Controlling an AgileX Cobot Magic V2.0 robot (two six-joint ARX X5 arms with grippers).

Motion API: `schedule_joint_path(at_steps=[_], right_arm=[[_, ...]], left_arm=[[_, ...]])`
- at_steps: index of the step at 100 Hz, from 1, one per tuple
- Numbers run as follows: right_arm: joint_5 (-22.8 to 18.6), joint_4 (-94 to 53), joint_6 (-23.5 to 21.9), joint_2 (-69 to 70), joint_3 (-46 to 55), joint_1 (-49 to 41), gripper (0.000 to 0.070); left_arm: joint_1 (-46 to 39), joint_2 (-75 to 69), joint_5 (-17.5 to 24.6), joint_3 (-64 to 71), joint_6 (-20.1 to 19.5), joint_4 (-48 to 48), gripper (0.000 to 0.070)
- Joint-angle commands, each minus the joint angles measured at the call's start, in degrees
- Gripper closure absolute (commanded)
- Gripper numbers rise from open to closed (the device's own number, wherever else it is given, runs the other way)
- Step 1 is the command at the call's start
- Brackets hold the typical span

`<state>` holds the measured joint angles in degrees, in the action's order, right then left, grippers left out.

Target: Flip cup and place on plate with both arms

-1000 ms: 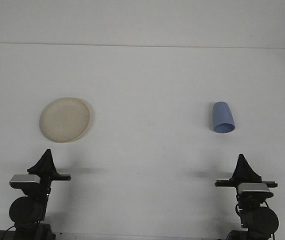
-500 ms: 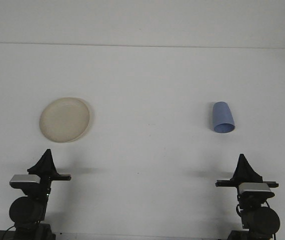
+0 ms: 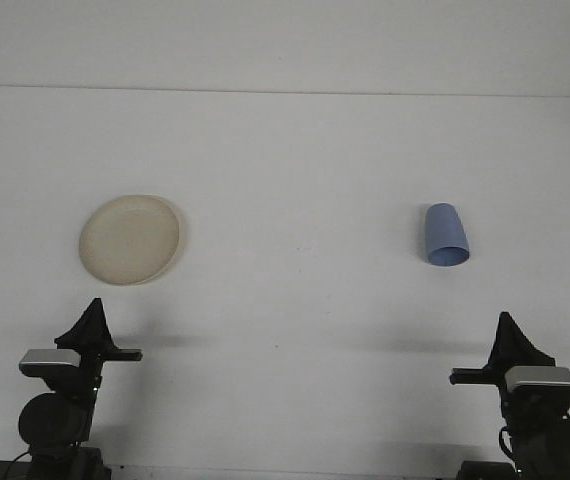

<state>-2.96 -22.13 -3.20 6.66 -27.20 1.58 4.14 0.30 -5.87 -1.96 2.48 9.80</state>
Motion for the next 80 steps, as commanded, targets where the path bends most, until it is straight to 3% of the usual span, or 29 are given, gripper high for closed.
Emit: schedule_joint_path(at_steps=[1,43,80], right_arm=[[-0.02,-3.63,0.02,2.56,-4.11,0.09,0.07],[-0.09,-27.17,-0.04,21.49,-23.65,-0.61,0.07],[-0.04,-31.82,-2.78,28.46,-25.73,-0.61,0.07]], left_arm=[[-0.04,-0.11,-0.07,1.14,0.09,0.57,0.0689],[-0.04,-0.11,-0.07,1.14,0.09,0.57,0.0689],[-0.04,-0.11,-0.07,1.14,0.09,0.57,0.0689]])
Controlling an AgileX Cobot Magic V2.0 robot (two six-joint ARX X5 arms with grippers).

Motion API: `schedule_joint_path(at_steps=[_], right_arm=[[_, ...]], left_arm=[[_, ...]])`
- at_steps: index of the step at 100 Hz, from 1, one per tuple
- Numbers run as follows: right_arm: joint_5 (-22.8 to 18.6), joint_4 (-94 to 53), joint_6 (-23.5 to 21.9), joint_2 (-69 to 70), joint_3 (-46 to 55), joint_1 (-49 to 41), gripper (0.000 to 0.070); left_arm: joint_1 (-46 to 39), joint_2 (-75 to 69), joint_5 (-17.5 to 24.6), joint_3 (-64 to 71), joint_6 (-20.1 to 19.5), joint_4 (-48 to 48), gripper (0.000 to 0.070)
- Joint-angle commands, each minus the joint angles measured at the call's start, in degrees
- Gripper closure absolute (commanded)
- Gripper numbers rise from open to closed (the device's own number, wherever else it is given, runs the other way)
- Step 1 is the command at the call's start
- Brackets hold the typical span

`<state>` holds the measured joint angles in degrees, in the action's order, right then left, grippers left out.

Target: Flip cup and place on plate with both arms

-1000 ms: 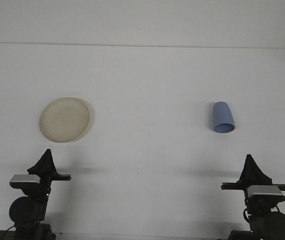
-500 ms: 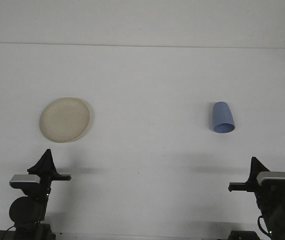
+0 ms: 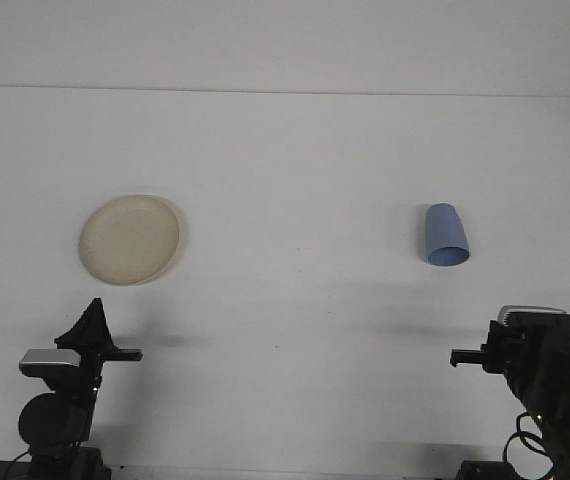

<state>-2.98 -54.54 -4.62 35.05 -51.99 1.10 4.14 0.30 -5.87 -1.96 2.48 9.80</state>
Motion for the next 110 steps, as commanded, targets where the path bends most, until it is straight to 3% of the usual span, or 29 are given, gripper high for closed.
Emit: schedule_joint_path(at_steps=[1,20,24,44,52,74,110], right_arm=[[-0.04,0.63,-1.36,0.04,-0.94,-0.13,0.07],[-0.04,1.4,-1.27,-0.2,-0.94,-0.13,0.0699],[-0.04,1.27,-1.25,-0.2,-0.94,-0.13,0.0673],[-0.04,0.85,-1.18,-0.2,-0.94,-0.13,0.0347],[-0.02,0.57,-1.18,-0.2,-0.94,-0.13,0.0264],[-0.02,0.5,-1.18,-0.15,-0.94,-0.13,0.022],[0.07,3.8,0.26,3.45,-0.94,-0.11,0.022]], left_arm=[[-0.04,-0.11,-0.07,1.14,0.09,0.57,0.0689],[-0.04,-0.11,-0.07,1.14,0.09,0.57,0.0689],[-0.04,-0.11,-0.07,1.14,0.09,0.57,0.0689],[-0.04,-0.11,-0.07,1.14,0.09,0.57,0.0689],[-0.04,-0.11,-0.07,1.14,0.09,0.57,0.0689],[-0.04,-0.11,-0.07,1.14,0.09,0.57,0.0689],[-0.04,-0.11,-0.07,1.14,0.09,0.57,0.0689]])
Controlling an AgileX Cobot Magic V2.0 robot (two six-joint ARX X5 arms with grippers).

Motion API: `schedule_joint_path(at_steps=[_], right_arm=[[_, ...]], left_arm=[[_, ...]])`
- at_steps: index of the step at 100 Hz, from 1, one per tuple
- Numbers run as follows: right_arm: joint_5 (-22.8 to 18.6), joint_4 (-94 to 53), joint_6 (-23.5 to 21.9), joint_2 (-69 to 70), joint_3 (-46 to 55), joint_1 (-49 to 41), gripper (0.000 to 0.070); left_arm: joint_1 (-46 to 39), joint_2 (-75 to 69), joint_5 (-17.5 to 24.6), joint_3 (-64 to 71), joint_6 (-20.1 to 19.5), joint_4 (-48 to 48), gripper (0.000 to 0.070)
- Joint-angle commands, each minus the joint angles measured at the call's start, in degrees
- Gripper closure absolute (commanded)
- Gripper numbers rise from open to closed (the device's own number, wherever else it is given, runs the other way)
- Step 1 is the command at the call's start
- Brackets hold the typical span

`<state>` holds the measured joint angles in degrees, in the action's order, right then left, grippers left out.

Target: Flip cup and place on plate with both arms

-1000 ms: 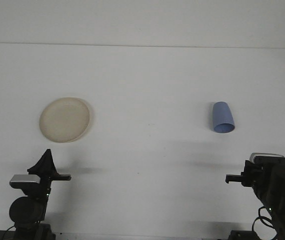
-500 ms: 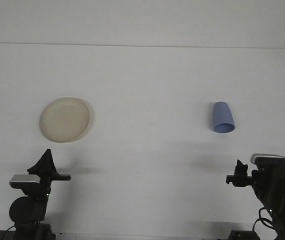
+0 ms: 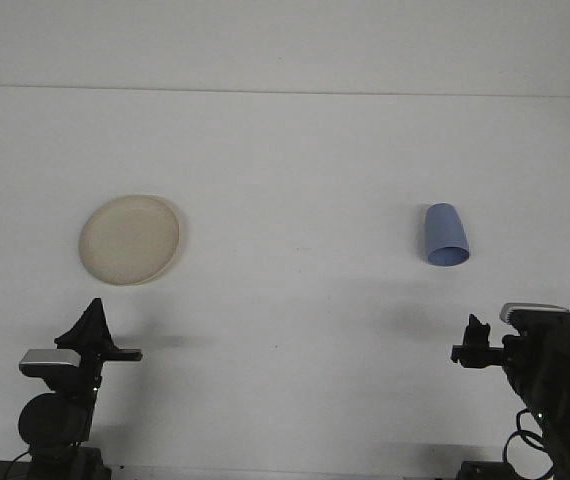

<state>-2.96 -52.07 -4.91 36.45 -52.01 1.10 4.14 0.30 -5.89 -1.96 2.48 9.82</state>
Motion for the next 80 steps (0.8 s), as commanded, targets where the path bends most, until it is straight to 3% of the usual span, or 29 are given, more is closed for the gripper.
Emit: schedule_joint_path(at_steps=[1,38,54,80], right_arm=[[0.04,1.6,0.7,2.45,-0.92,-0.09,0.022],[-0.04,20.81,3.87,17.38,-0.79,0.87,0.022],[-0.66,27.74,8.13,21.44,-0.13,0.9,0.0219],[-3.76,41.22,7.91,25.2,6.73,5.09,0.0219]], left_arm=[[-0.04,-0.11,-0.04,1.14,0.09,0.55,0.0689],[-0.04,-0.11,-0.04,1.14,0.09,0.55,0.0689],[-0.04,-0.11,-0.04,1.14,0.09,0.55,0.0689],[-0.04,-0.11,-0.04,1.14,0.09,0.57,0.0689]])
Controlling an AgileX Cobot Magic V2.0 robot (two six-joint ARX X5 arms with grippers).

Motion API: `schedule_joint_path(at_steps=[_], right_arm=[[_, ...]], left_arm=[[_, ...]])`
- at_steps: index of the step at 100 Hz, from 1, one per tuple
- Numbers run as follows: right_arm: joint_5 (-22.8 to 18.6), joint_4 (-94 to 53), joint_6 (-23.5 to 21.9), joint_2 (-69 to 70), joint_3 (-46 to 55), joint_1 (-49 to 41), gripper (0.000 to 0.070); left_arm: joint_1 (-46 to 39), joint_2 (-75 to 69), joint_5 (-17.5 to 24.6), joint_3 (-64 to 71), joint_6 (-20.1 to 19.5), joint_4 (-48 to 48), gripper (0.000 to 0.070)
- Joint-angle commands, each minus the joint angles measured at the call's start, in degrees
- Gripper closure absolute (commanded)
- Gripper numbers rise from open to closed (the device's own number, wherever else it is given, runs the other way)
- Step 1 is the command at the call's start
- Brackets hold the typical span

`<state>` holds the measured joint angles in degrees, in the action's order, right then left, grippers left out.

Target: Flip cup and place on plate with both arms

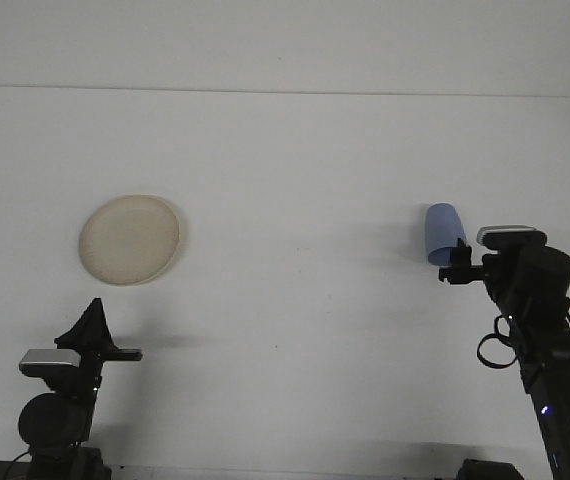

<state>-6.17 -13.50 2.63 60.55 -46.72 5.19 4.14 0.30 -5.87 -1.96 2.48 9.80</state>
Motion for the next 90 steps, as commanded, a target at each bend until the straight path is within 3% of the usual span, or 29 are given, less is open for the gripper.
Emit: schedule_joint_path(at_steps=[1,43,90], right_arm=[[-0.59,3.32,0.31,1.16,1.84,1.22,0.0219],[-4.66,29.44,-0.11,5.09,18.91,6.84,0.0219],[-8.09,45.92,-0.28,21.38,19.82,6.84,0.022]], left_arm=[[-0.04,-0.11,-0.07,1.14,0.09,0.57,0.0689],[-0.04,-0.11,-0.07,1.14,0.09,0.57,0.0689],[-0.04,-0.11,-0.07,1.14,0.09,0.57,0.0689]])
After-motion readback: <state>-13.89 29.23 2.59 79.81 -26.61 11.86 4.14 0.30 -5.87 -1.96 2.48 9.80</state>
